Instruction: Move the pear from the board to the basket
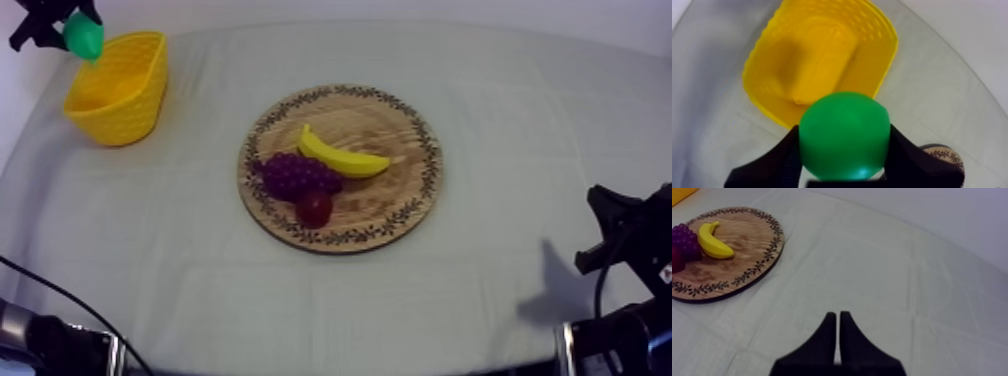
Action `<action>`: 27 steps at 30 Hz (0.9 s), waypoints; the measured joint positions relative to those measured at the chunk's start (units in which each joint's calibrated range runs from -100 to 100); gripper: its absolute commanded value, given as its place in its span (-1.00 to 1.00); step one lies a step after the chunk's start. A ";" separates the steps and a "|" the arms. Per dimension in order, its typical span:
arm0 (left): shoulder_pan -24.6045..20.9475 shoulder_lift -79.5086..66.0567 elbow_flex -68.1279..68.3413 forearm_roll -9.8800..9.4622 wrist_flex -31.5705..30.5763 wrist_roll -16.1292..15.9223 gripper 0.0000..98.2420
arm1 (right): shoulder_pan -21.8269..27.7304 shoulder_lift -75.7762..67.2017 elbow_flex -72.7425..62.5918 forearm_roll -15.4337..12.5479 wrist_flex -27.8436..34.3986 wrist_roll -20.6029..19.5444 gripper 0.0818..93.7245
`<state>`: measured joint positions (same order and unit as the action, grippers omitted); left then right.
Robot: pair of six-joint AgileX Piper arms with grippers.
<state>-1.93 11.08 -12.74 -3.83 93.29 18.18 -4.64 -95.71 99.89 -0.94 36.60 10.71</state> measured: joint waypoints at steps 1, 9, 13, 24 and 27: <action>-0.44 0.60 -0.16 -0.02 -0.50 -0.12 -0.35 | 0.00 0.00 0.00 0.00 0.00 0.00 -0.99; -1.69 7.00 -3.38 0.08 -2.43 -0.69 -0.36 | 0.00 0.00 0.00 0.00 0.00 -0.04 -0.99; -2.00 11.77 -6.24 0.22 -3.12 -1.03 -0.37 | 0.00 0.00 0.00 0.00 0.00 -0.09 -0.99; -2.41 25.53 -14.81 0.47 -4.53 -1.71 -0.38 | 0.00 0.00 0.00 0.00 0.00 -0.06 -0.99; -2.26 28.53 -16.17 0.58 -5.79 -2.01 -0.38 | 0.00 0.00 0.00 0.00 0.00 -0.06 -0.99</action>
<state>-4.19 39.61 -28.91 -3.25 87.50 16.17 -4.64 -95.71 99.89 -0.94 36.60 10.65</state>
